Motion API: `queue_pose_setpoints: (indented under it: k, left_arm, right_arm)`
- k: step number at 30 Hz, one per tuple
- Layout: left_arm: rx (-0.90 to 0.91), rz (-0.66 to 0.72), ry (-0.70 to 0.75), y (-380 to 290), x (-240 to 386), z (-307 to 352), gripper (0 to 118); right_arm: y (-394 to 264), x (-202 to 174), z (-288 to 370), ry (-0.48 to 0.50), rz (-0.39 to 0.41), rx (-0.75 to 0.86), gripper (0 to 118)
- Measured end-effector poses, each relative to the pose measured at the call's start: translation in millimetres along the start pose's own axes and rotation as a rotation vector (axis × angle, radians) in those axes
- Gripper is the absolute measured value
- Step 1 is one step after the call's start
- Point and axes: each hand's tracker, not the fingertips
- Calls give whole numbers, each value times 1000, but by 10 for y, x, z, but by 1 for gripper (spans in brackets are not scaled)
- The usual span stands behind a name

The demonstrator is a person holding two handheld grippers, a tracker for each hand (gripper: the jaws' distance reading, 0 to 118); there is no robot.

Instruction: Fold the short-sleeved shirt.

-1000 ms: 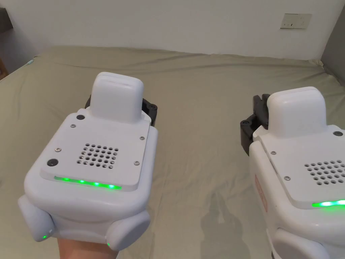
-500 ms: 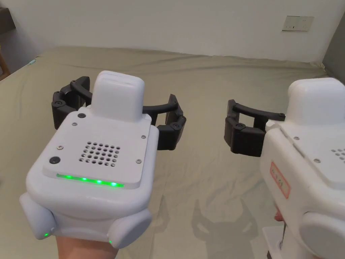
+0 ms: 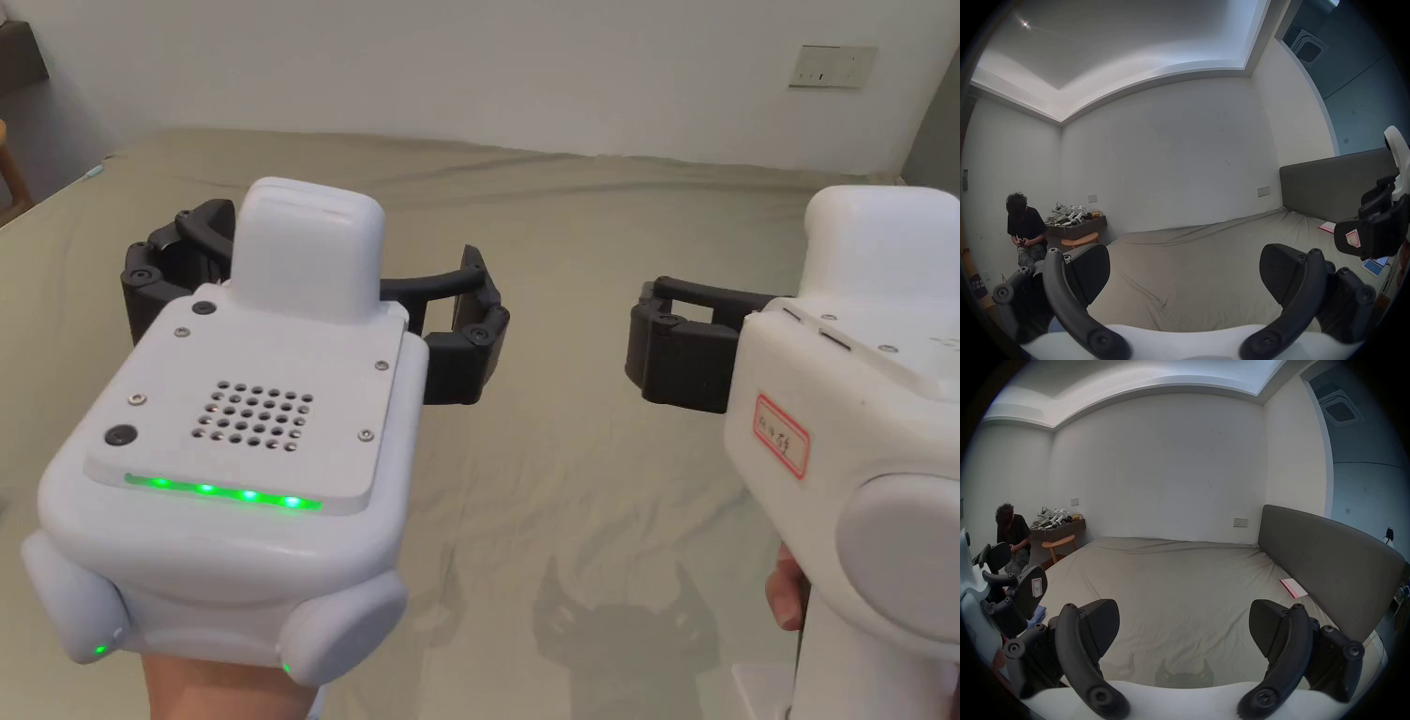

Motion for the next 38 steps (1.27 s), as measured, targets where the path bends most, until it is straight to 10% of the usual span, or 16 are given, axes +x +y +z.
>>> queue_pose_setpoints:
  k: [22,30,34,38]
  left_arm:
    - [-29,11,-7,-61,-21,-49,118]
    - [-38,11,-5,-103,-16,-64,118]
    - [-37,19,-2,-111,-23,-66,118]
    - [-32,25,-3,-113,-23,-52,118]
  right_arm:
    - [-77,-125,-193,-54,5,-171,111]
    - [-249,-42,-163,-19,111,165,111]
    - [-278,56,-145,54,29,161,111]
    - [-330,-19,-195,-63,128,174,111]
